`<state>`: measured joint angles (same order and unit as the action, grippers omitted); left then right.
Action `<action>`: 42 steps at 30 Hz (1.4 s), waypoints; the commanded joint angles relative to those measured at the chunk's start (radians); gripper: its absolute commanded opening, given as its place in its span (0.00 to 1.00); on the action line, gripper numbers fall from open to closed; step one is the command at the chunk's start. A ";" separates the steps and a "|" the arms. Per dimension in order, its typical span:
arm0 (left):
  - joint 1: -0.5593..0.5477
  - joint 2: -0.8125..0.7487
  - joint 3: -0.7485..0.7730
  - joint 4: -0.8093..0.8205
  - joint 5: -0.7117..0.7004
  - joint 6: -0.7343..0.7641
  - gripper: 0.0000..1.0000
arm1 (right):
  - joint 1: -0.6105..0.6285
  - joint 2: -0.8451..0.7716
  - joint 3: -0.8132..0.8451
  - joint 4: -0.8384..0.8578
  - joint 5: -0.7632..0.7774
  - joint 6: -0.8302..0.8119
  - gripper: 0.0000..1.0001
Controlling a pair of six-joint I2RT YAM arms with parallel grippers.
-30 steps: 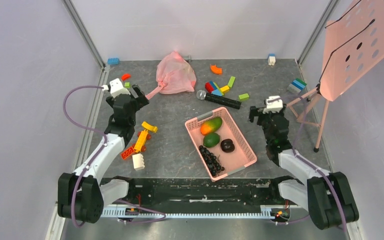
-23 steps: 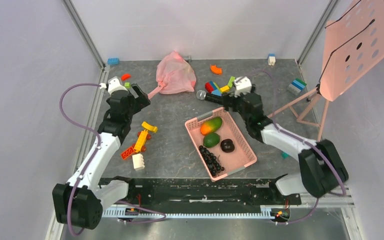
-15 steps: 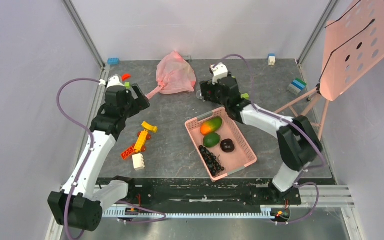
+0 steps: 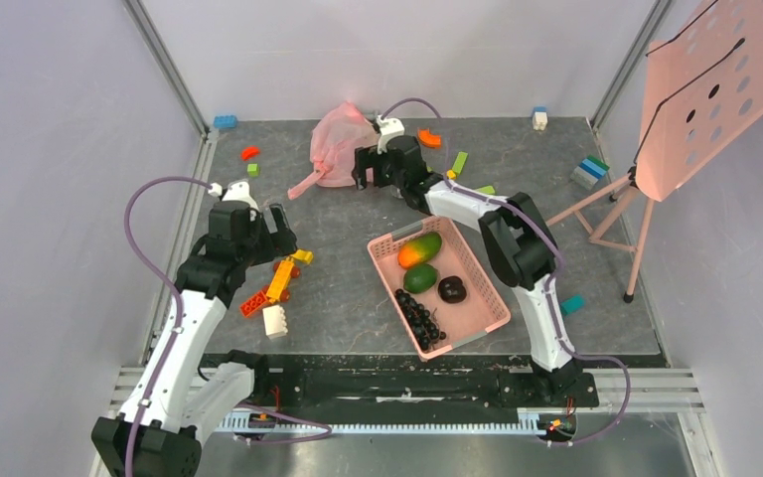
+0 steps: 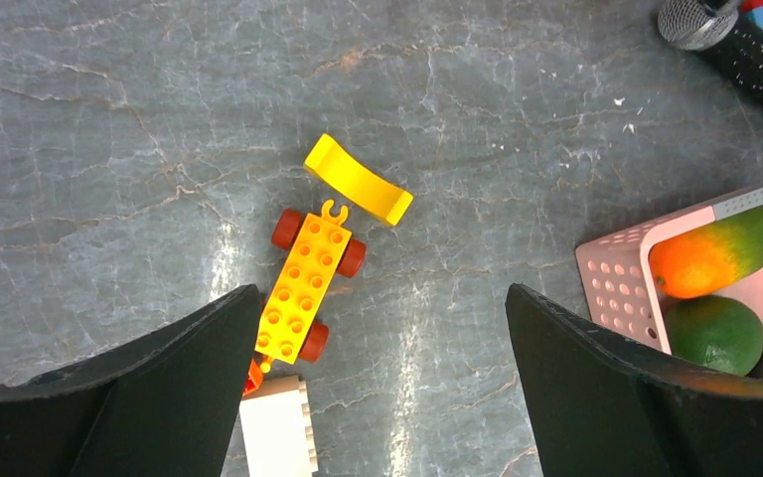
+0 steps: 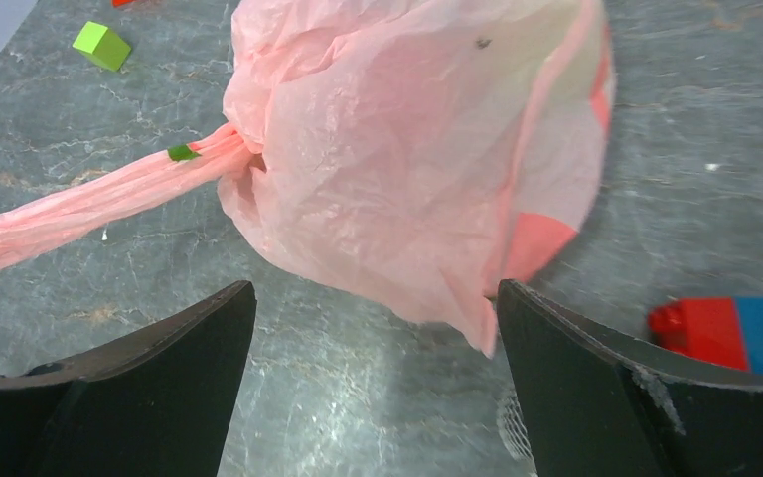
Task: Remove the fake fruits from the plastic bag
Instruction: Move the plastic bag to the center of the board.
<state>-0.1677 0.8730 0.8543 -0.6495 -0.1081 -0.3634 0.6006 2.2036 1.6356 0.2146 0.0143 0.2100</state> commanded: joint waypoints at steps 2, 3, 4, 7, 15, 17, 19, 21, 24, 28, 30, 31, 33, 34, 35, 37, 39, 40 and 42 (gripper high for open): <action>0.000 -0.023 -0.005 0.011 0.021 0.084 1.00 | 0.014 0.115 0.128 0.047 -0.050 0.064 0.93; -0.001 -0.023 -0.006 0.011 0.019 0.086 1.00 | 0.015 0.131 0.133 0.065 -0.048 0.068 0.93; 0.000 -0.024 -0.006 0.011 0.018 0.086 1.00 | 0.019 0.144 0.143 0.076 -0.039 0.074 0.93; 0.000 -0.024 -0.004 0.011 0.015 0.087 1.00 | 0.026 0.192 0.190 0.076 0.001 0.077 0.92; 0.000 -0.029 -0.004 0.011 0.015 0.087 1.00 | 0.041 0.215 0.212 0.104 0.043 0.040 0.32; 0.000 -0.031 -0.003 0.011 0.015 0.086 1.00 | 0.049 0.184 0.189 0.115 0.046 0.009 0.16; 0.002 -0.031 -0.003 0.011 0.013 0.086 1.00 | 0.058 0.144 0.166 0.113 0.046 -0.029 0.03; 0.002 -0.033 0.000 0.010 0.009 0.084 1.00 | 0.067 0.092 0.128 0.109 0.041 -0.054 0.00; 0.004 -0.041 0.001 0.011 0.004 0.081 1.00 | 0.073 -0.013 0.056 0.105 -0.010 -0.071 0.00; 0.005 -0.068 -0.001 0.018 -0.007 0.066 1.00 | 0.073 -0.160 -0.072 0.063 -0.113 -0.089 0.00; 0.005 -0.086 -0.007 0.027 -0.002 0.064 1.00 | 0.073 -0.223 -0.139 0.033 -0.131 -0.112 0.00; 0.005 -0.094 -0.009 0.030 -0.004 0.063 1.00 | 0.073 -0.246 -0.167 0.007 -0.131 -0.132 0.00; 0.005 -0.111 -0.012 0.029 -0.011 0.058 1.00 | 0.073 -0.287 -0.206 -0.060 -0.114 -0.181 0.00; 0.005 -0.119 -0.013 0.030 -0.012 0.056 1.00 | 0.073 -0.303 -0.221 -0.089 -0.102 -0.200 0.00; 0.005 -0.125 -0.015 0.030 -0.013 0.056 1.00 | 0.073 -0.319 -0.237 -0.123 -0.084 -0.230 0.00; 0.005 -0.136 -0.019 0.030 -0.018 0.058 1.00 | 0.073 -0.344 -0.261 -0.179 -0.037 -0.272 0.00; 0.005 -0.142 -0.026 0.030 -0.026 0.060 1.00 | 0.073 -0.375 -0.295 -0.206 0.037 -0.297 0.00; 0.005 -0.144 -0.027 0.029 -0.027 0.061 1.00 | 0.073 -0.390 -0.311 -0.213 0.081 -0.303 0.11; 0.005 -0.143 -0.029 0.028 -0.024 0.061 1.00 | 0.073 -0.410 -0.319 -0.252 0.134 -0.310 0.49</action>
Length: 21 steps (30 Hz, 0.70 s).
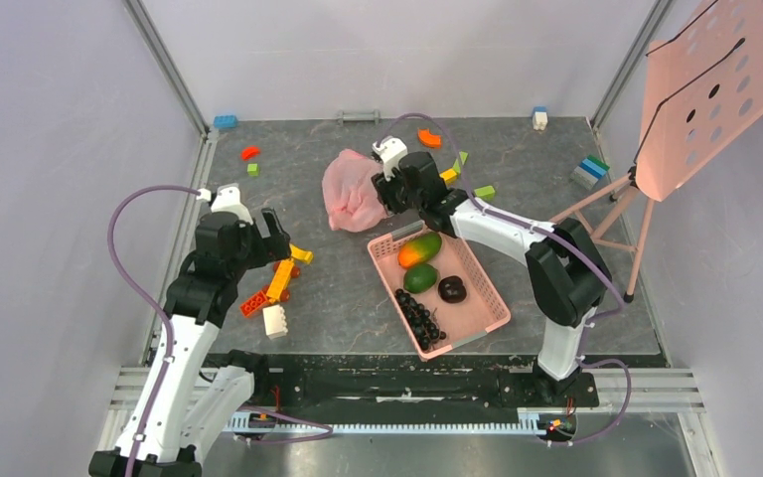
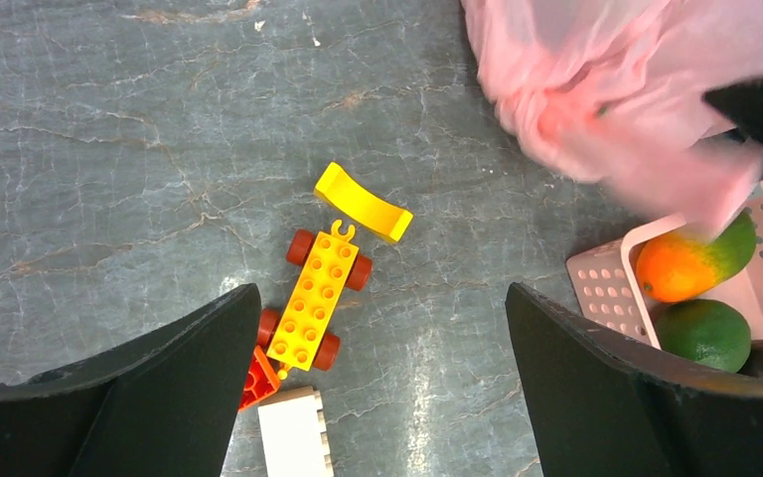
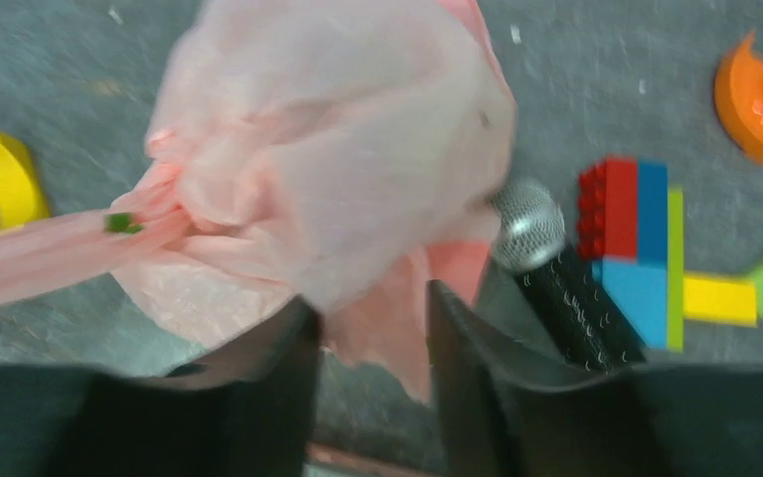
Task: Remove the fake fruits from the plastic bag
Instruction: Move the plastic bag to the center of the board.
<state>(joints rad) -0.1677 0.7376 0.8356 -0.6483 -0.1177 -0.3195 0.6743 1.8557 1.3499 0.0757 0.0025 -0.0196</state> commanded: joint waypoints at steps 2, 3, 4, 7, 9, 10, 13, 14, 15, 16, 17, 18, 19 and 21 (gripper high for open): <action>0.005 -0.004 -0.009 0.027 -0.012 0.019 1.00 | -0.001 -0.088 -0.029 -0.129 0.148 -0.080 0.65; 0.005 -0.002 -0.008 0.027 -0.013 0.020 1.00 | -0.001 -0.102 -0.027 -0.131 0.141 -0.071 0.69; 0.005 0.001 -0.008 0.027 -0.013 0.020 1.00 | -0.001 -0.114 -0.020 -0.131 0.131 -0.056 0.71; 0.005 0.002 -0.006 0.027 -0.016 0.025 1.00 | 0.001 -0.138 0.024 -0.141 0.076 0.013 0.72; 0.005 -0.001 -0.006 0.027 -0.017 0.026 1.00 | 0.002 -0.133 0.070 -0.159 0.021 0.104 0.72; 0.005 -0.005 -0.007 0.027 -0.020 0.028 1.00 | 0.007 -0.122 0.092 -0.170 0.002 0.149 0.72; 0.005 -0.014 -0.009 0.027 -0.022 0.031 1.00 | 0.036 -0.087 0.131 -0.198 0.000 0.265 0.70; 0.005 -0.017 -0.010 0.027 -0.025 0.033 1.00 | 0.048 -0.076 0.136 -0.202 -0.012 0.307 0.69; 0.005 -0.019 -0.010 0.026 -0.027 0.033 1.00 | 0.059 -0.065 0.135 -0.198 -0.031 0.340 0.66; 0.005 -0.021 -0.010 0.026 -0.029 0.034 1.00 | 0.072 -0.056 0.129 -0.189 -0.038 0.381 0.64; 0.005 -0.022 -0.012 0.026 -0.029 0.036 1.00 | 0.085 -0.049 0.113 -0.167 -0.042 0.419 0.61; 0.005 -0.024 -0.012 0.026 -0.028 0.036 1.00 | 0.096 -0.044 0.100 -0.143 -0.041 0.447 0.60; 0.005 -0.023 -0.010 0.026 -0.027 0.036 1.00 | 0.109 -0.040 0.084 -0.123 -0.032 0.476 0.59; 0.005 -0.026 -0.010 0.026 -0.024 0.036 1.00 | 0.133 -0.030 0.053 -0.084 -0.009 0.522 0.58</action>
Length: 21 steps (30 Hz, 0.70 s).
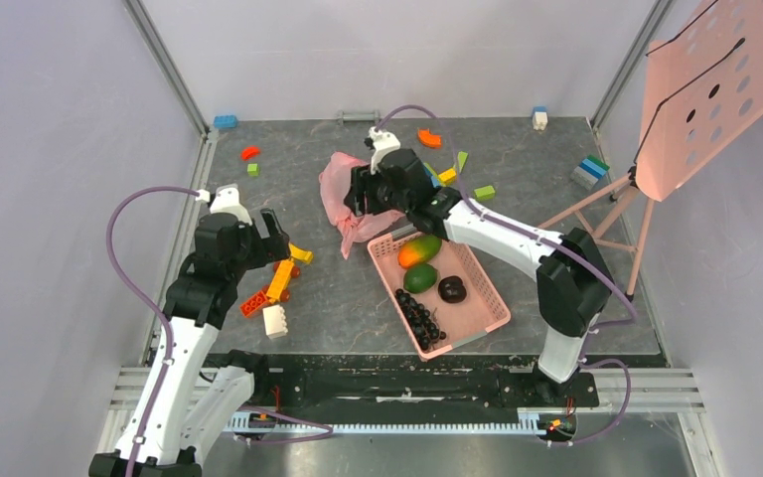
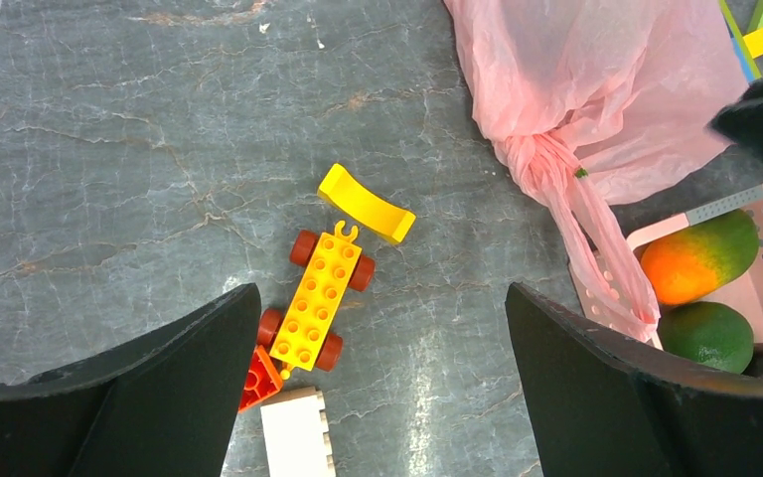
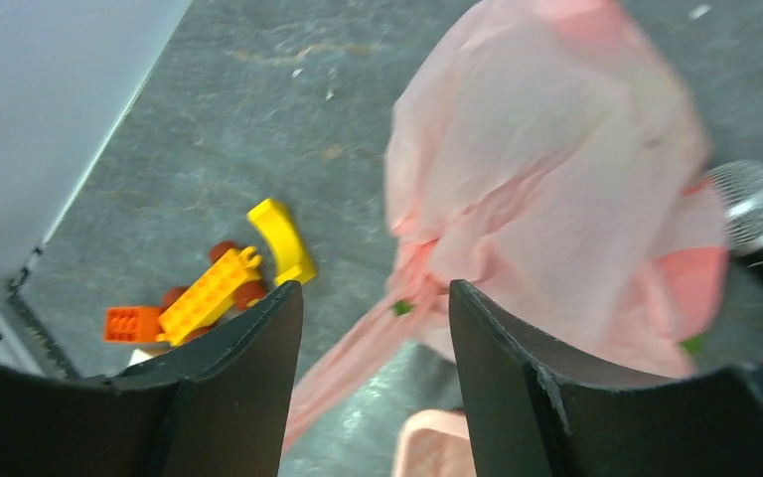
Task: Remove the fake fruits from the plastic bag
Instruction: Move the plastic bag to the center of the board.
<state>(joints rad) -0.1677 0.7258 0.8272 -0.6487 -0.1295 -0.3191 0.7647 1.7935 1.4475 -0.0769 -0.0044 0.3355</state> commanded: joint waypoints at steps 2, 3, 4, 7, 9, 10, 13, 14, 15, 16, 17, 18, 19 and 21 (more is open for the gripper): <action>0.005 -0.016 -0.003 0.026 -0.009 0.035 1.00 | 0.065 0.050 -0.059 0.130 0.025 0.198 0.59; 0.005 -0.017 -0.003 0.026 -0.008 0.035 1.00 | 0.077 0.075 -0.047 0.129 0.043 0.207 0.62; 0.005 -0.019 -0.003 0.026 -0.006 0.036 1.00 | 0.085 0.096 -0.027 0.117 0.066 0.211 0.65; 0.005 -0.024 -0.003 0.026 -0.002 0.035 1.00 | 0.093 0.150 0.016 0.080 0.157 0.230 0.71; 0.005 -0.027 -0.005 0.026 0.001 0.035 1.00 | 0.094 0.171 0.030 0.078 0.231 0.247 0.72; 0.005 -0.028 -0.005 0.027 0.003 0.035 1.00 | 0.095 0.187 0.042 0.049 0.273 0.250 0.73; 0.005 -0.027 -0.007 0.031 0.014 0.035 1.00 | 0.095 0.247 0.122 -0.019 0.373 0.254 0.75; 0.005 -0.027 -0.007 0.032 0.016 0.036 1.00 | 0.096 0.268 0.143 -0.028 0.394 0.256 0.76; 0.005 -0.025 -0.006 0.032 0.020 0.037 1.00 | 0.094 0.286 0.159 -0.029 0.408 0.258 0.78; 0.005 -0.024 -0.005 0.032 0.021 0.038 1.00 | 0.095 0.302 0.175 -0.024 0.418 0.259 0.80; 0.005 -0.025 -0.005 0.032 0.023 0.037 1.00 | 0.095 0.316 0.185 -0.013 0.421 0.261 0.82; 0.005 -0.023 -0.005 0.032 0.024 0.037 1.00 | 0.096 0.334 0.199 -0.004 0.430 0.260 0.83; 0.005 -0.023 -0.004 0.032 0.024 0.037 1.00 | 0.094 0.354 0.214 -0.001 0.441 0.261 0.83; 0.005 -0.024 -0.006 0.032 0.026 0.037 1.00 | 0.093 0.390 0.255 -0.012 0.477 0.262 0.83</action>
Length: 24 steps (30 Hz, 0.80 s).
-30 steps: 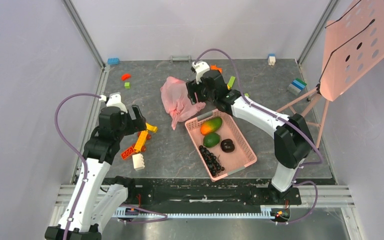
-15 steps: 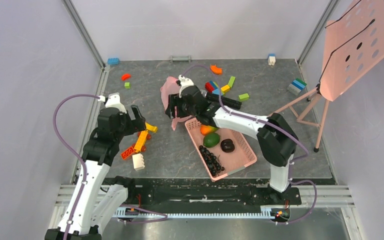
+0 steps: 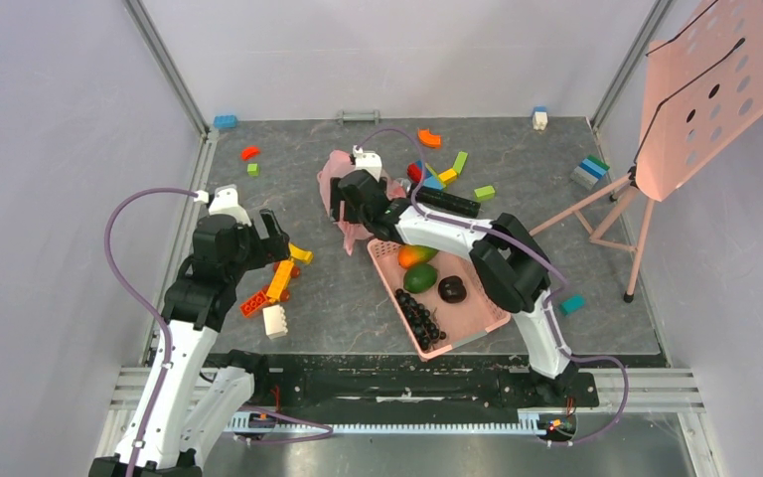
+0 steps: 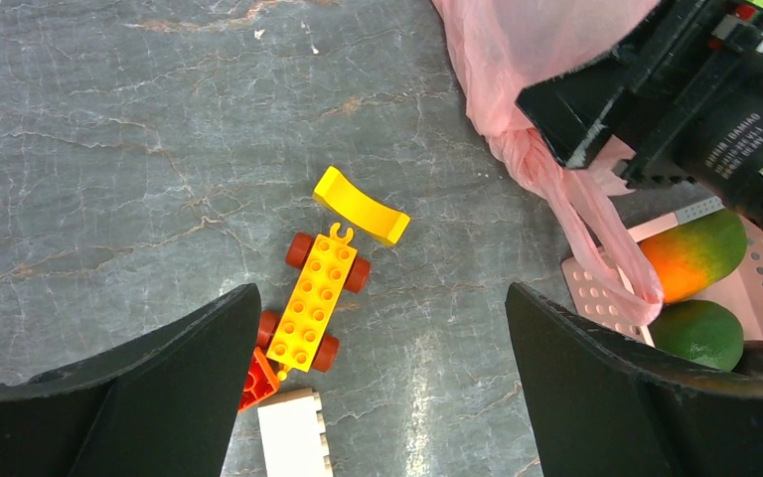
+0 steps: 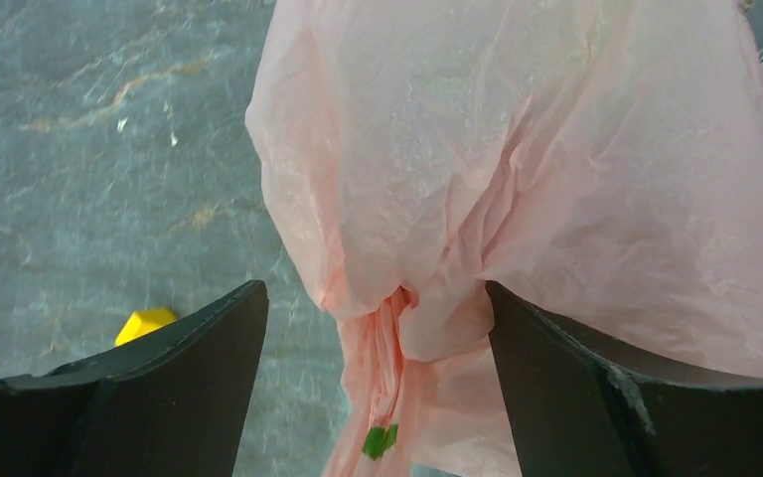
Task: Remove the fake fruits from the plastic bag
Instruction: Move the plastic bag to the center of the board.
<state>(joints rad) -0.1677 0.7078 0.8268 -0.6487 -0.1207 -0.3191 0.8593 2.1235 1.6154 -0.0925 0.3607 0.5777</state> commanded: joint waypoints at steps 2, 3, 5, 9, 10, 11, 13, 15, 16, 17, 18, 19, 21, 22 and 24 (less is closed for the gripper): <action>0.005 -0.004 -0.006 0.032 0.018 0.037 1.00 | -0.003 0.087 0.110 -0.007 0.145 0.020 0.79; 0.005 -0.005 -0.006 0.032 0.017 0.037 1.00 | -0.002 0.094 0.110 -0.002 0.153 0.018 0.71; 0.005 -0.002 -0.006 0.032 0.017 0.037 1.00 | -0.002 0.096 0.103 0.015 0.154 0.002 0.43; 0.005 -0.001 -0.005 0.032 0.012 0.038 1.00 | -0.002 0.027 0.019 0.132 0.104 -0.057 0.14; 0.005 0.001 -0.003 0.032 0.009 0.038 1.00 | -0.001 -0.005 -0.010 0.177 0.077 -0.074 0.10; 0.005 0.000 -0.003 0.032 0.007 0.039 1.00 | -0.001 -0.032 -0.036 0.201 0.052 -0.085 0.05; 0.005 -0.001 -0.002 0.031 0.007 0.034 1.00 | -0.002 -0.089 -0.065 0.226 -0.004 -0.098 0.03; 0.005 -0.004 -0.005 0.031 0.017 0.021 1.00 | -0.004 -0.139 -0.082 0.232 -0.081 -0.107 0.01; 0.005 -0.006 -0.006 0.032 0.027 0.014 1.00 | -0.006 -0.165 -0.096 0.237 -0.113 -0.108 0.00; 0.005 -0.006 -0.006 0.032 0.042 0.014 1.00 | -0.007 -0.192 -0.111 0.244 -0.148 -0.105 0.00; 0.004 -0.008 -0.006 0.031 0.045 0.012 1.00 | -0.009 -0.214 -0.128 0.253 -0.172 -0.099 0.00; 0.005 -0.010 -0.005 0.030 0.042 0.006 1.00 | -0.012 -0.239 -0.153 0.269 -0.198 -0.084 0.00; 0.005 -0.022 0.000 0.029 0.048 -0.008 1.00 | -0.016 -0.282 -0.195 0.309 -0.256 -0.047 0.00; 0.005 -0.030 0.003 0.030 0.052 -0.021 1.00 | -0.021 -0.298 -0.210 0.327 -0.296 -0.027 0.00; 0.005 -0.046 0.005 0.044 0.067 -0.059 1.00 | -0.030 -0.312 -0.213 0.338 -0.383 0.003 0.00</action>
<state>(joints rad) -0.1677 0.6979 0.8230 -0.6483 -0.0940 -0.3229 0.8452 1.8793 1.4242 0.1337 0.1650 0.5201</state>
